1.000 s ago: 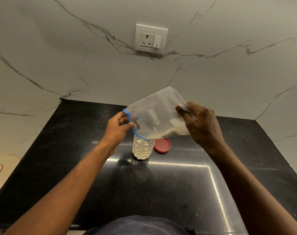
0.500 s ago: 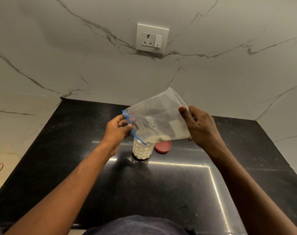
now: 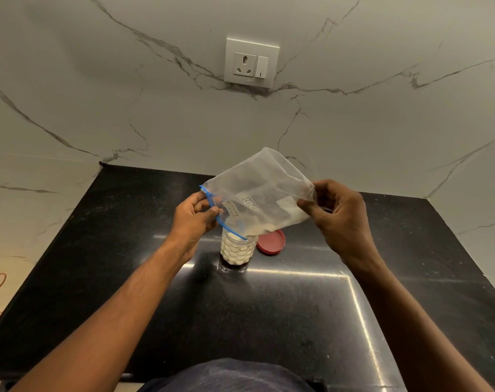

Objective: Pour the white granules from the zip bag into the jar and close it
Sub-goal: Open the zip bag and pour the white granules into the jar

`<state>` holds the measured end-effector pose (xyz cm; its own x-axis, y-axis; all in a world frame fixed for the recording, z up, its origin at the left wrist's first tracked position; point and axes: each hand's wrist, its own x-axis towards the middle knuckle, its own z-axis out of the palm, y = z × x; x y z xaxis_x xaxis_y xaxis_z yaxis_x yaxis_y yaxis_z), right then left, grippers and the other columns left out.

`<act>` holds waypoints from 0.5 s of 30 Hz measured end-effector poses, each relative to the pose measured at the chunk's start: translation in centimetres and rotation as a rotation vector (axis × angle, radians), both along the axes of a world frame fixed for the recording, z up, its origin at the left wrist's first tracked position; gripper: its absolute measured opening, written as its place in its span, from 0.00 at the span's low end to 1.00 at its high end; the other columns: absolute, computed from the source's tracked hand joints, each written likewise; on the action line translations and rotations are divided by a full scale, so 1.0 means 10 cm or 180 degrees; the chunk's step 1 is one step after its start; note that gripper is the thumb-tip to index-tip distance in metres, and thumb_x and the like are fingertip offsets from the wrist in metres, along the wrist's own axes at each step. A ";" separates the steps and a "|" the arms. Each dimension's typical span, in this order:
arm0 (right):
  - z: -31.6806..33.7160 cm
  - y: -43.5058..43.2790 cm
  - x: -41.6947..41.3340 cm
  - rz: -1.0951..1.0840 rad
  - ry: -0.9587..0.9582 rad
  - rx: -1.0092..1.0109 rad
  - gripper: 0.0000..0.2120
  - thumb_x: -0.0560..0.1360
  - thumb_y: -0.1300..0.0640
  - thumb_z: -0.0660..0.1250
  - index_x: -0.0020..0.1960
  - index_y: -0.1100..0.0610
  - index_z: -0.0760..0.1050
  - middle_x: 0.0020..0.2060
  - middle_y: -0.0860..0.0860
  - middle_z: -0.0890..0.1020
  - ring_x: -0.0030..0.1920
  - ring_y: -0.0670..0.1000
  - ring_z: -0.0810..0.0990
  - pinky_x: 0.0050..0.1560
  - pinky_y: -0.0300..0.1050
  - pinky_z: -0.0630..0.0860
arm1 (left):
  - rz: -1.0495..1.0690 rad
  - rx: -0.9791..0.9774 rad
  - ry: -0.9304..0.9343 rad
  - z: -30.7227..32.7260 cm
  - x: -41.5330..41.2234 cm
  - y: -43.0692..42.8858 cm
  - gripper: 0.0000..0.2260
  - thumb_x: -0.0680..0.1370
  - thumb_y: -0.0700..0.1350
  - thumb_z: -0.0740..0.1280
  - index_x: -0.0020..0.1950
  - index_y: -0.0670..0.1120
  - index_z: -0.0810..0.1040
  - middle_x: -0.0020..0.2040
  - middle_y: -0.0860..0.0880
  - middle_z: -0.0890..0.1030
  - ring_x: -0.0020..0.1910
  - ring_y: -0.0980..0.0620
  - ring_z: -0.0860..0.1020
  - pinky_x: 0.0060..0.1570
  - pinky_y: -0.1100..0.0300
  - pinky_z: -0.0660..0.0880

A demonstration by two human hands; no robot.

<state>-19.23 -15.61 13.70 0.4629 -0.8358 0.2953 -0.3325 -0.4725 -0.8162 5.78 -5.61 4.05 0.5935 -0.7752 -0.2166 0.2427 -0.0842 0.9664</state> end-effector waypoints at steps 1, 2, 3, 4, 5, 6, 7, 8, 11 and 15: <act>-0.01 0.00 0.01 -0.0044 0.0030 -0.0082 0.07 0.77 0.57 0.75 0.53 0.50 0.81 0.49 0.45 0.86 0.51 0.49 0.86 0.54 0.57 0.84 | 0.0012 0.0001 0.0007 0.01 0.00 0.00 0.16 0.83 0.34 0.68 0.62 0.55 0.80 0.59 0.49 0.87 0.58 0.50 0.86 0.54 0.53 0.83; -0.02 0.00 0.01 -0.0059 0.0052 -0.0063 0.06 0.78 0.54 0.75 0.53 0.49 0.80 0.50 0.44 0.85 0.52 0.49 0.85 0.54 0.58 0.84 | 0.0031 0.0000 0.0024 0.01 -0.01 0.00 0.16 0.83 0.34 0.68 0.62 0.54 0.80 0.59 0.49 0.87 0.58 0.50 0.86 0.53 0.53 0.83; -0.02 0.01 0.02 -0.0052 0.0053 0.0060 0.08 0.78 0.50 0.74 0.55 0.48 0.78 0.51 0.44 0.84 0.53 0.50 0.84 0.52 0.59 0.85 | 0.0050 0.0000 0.0046 0.01 -0.01 0.01 0.16 0.82 0.34 0.68 0.64 0.53 0.80 0.59 0.49 0.87 0.58 0.50 0.86 0.52 0.53 0.83; -0.02 0.01 0.02 -0.0026 0.0043 0.0231 0.12 0.77 0.48 0.74 0.58 0.47 0.76 0.53 0.44 0.83 0.53 0.50 0.84 0.48 0.58 0.86 | 0.0065 -0.0002 0.0067 0.01 -0.01 0.01 0.16 0.82 0.34 0.68 0.65 0.52 0.80 0.59 0.49 0.87 0.58 0.50 0.86 0.52 0.54 0.83; -0.02 0.00 0.01 0.0011 0.0059 0.0368 0.17 0.76 0.46 0.75 0.61 0.46 0.74 0.54 0.44 0.82 0.52 0.50 0.84 0.44 0.56 0.87 | 0.0076 -0.0004 0.0086 0.01 -0.01 0.02 0.16 0.82 0.34 0.68 0.67 0.50 0.79 0.59 0.48 0.87 0.58 0.50 0.86 0.51 0.54 0.83; -0.03 0.00 0.00 0.0050 0.0131 0.0431 0.20 0.74 0.46 0.77 0.62 0.45 0.73 0.53 0.44 0.81 0.50 0.50 0.85 0.39 0.53 0.87 | 0.0083 -0.0007 0.0102 0.01 -0.01 0.02 0.17 0.82 0.35 0.69 0.68 0.49 0.79 0.60 0.48 0.87 0.58 0.49 0.86 0.51 0.54 0.83; -0.04 0.00 -0.02 0.0093 0.0242 0.0440 0.22 0.73 0.48 0.78 0.62 0.45 0.72 0.53 0.44 0.81 0.48 0.50 0.85 0.36 0.50 0.86 | 0.0093 -0.0007 0.0115 0.01 -0.01 0.02 0.17 0.82 0.35 0.69 0.69 0.48 0.79 0.60 0.48 0.86 0.59 0.49 0.85 0.52 0.54 0.83; -0.06 0.00 -0.03 0.0122 0.0341 0.0421 0.22 0.73 0.50 0.79 0.62 0.45 0.73 0.52 0.44 0.81 0.46 0.50 0.86 0.33 0.49 0.86 | 0.0103 -0.0002 0.0126 0.01 -0.01 0.02 0.17 0.82 0.35 0.69 0.70 0.48 0.78 0.61 0.47 0.86 0.59 0.49 0.85 0.52 0.54 0.83; -0.11 0.02 -0.03 0.0025 0.0336 0.0206 0.14 0.75 0.55 0.77 0.58 0.49 0.77 0.50 0.43 0.82 0.43 0.51 0.86 0.30 0.48 0.85 | 0.0122 -0.0002 0.0167 0.02 -0.03 0.02 0.19 0.82 0.34 0.68 0.72 0.47 0.77 0.61 0.48 0.86 0.58 0.50 0.85 0.50 0.55 0.84; -0.11 0.05 0.02 -0.0102 0.0197 -0.0226 0.07 0.80 0.51 0.72 0.56 0.50 0.78 0.47 0.41 0.83 0.41 0.49 0.86 0.36 0.52 0.85 | 0.0146 -0.0003 0.0191 0.04 -0.04 0.03 0.19 0.82 0.34 0.68 0.72 0.48 0.77 0.60 0.49 0.86 0.57 0.52 0.85 0.49 0.57 0.83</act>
